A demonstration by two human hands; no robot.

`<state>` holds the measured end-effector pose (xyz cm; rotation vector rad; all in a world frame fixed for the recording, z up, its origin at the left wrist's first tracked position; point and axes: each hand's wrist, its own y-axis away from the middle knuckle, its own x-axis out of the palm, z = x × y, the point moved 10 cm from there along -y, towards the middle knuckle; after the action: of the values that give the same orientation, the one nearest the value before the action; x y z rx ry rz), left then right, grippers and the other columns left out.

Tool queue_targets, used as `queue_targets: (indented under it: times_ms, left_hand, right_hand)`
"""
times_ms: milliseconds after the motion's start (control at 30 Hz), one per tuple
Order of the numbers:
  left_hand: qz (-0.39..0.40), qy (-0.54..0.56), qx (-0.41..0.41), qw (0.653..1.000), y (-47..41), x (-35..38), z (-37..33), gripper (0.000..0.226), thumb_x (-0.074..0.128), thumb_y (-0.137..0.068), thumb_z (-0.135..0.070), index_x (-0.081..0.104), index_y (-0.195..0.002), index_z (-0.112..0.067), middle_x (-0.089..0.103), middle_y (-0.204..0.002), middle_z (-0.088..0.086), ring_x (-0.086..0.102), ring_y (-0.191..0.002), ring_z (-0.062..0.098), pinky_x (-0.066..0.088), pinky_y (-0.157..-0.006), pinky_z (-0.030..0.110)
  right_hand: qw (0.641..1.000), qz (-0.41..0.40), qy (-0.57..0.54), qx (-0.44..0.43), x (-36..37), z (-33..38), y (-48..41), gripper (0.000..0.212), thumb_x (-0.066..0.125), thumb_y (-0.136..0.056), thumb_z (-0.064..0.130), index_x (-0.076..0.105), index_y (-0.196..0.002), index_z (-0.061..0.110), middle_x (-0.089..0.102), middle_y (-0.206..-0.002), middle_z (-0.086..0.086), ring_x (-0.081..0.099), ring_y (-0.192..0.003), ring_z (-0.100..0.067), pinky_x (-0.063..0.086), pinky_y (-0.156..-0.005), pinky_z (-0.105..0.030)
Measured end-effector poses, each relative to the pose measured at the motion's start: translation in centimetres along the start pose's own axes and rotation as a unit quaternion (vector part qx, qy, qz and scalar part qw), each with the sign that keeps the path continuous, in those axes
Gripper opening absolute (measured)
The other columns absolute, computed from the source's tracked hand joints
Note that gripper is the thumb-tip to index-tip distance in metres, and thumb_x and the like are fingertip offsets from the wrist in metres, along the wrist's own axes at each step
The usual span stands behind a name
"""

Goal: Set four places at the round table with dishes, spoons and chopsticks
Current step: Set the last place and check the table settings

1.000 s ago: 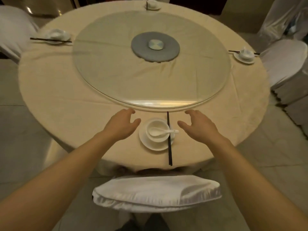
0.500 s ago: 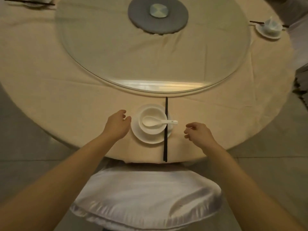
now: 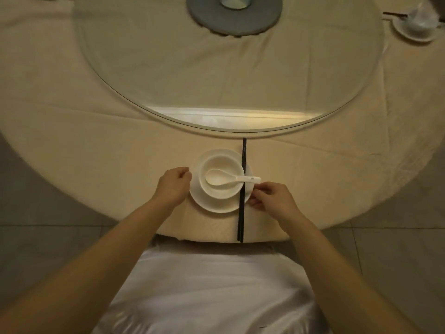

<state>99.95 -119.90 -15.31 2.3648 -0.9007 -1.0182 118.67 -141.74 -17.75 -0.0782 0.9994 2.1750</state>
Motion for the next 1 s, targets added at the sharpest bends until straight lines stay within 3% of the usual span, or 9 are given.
queue_targets:
  times_ms: [233,567,800,900,1000]
  left_hand:
    - [0.003,0.008,-0.001,1.0,0.1,-0.2,0.1,0.04,0.047,-0.101,-0.026,0.062,-0.136,-0.016,0.063,-0.135,0.001,0.056,-0.125,0.023,0.045,-0.108,0.045]
    - [0.014,-0.001,0.007,1.0,0.3,-0.5,0.4,0.041,0.048,-0.1,-0.029,0.06,-0.138,-0.018,0.062,-0.137,0.0,0.056,-0.126,0.022,0.045,-0.109,0.047]
    - [0.013,-0.011,0.027,0.999,0.9,0.5,-0.7,0.042,0.047,-0.103,-0.022,0.054,-0.143,-0.011,0.056,-0.145,0.005,0.051,-0.133,0.023,0.04,-0.111,0.037]
    - [0.01,-0.011,0.035,0.999,0.8,0.8,-1.1,0.04,0.047,-0.103,-0.02,0.056,-0.141,-0.01,0.058,-0.142,0.006,0.053,-0.126,0.02,0.04,-0.1,0.029]
    - [0.01,-0.012,0.036,0.999,0.6,1.0,-1.1,0.04,0.048,-0.103,-0.021,0.055,-0.141,-0.012,0.058,-0.143,0.005,0.052,-0.131,0.022,0.039,-0.102,0.031]
  right_hand:
    - [1.0,-0.014,0.01,-0.01,0.4,0.2,-0.2,0.016,0.061,-0.092,0.002,0.07,-0.091,0.015,0.074,-0.076,-0.011,0.074,-0.076,-0.025,0.063,-0.079,-0.043]
    - [0.999,-0.035,0.011,0.0,0.5,-0.3,0.0,0.018,0.063,-0.092,0.003,0.068,-0.084,0.018,0.074,-0.075,-0.009,0.075,-0.076,-0.025,0.062,-0.082,-0.043]
    - [0.999,-0.046,-0.006,0.01,-0.4,-1.3,0.3,0.018,0.063,-0.092,0.004,0.069,-0.085,0.019,0.075,-0.077,-0.01,0.075,-0.08,-0.027,0.062,-0.083,-0.044]
    - [0.999,-0.049,-0.015,0.008,-0.8,-1.4,0.3,0.017,0.063,-0.092,0.004,0.069,-0.086,0.019,0.075,-0.08,-0.011,0.075,-0.079,-0.025,0.062,-0.082,-0.042]
    - [0.998,-0.049,-0.029,0.009,-1.0,-1.7,0.2,0.014,0.064,-0.092,0.004,0.069,-0.09,0.016,0.075,-0.082,-0.012,0.075,-0.08,-0.025,0.062,-0.083,-0.041]
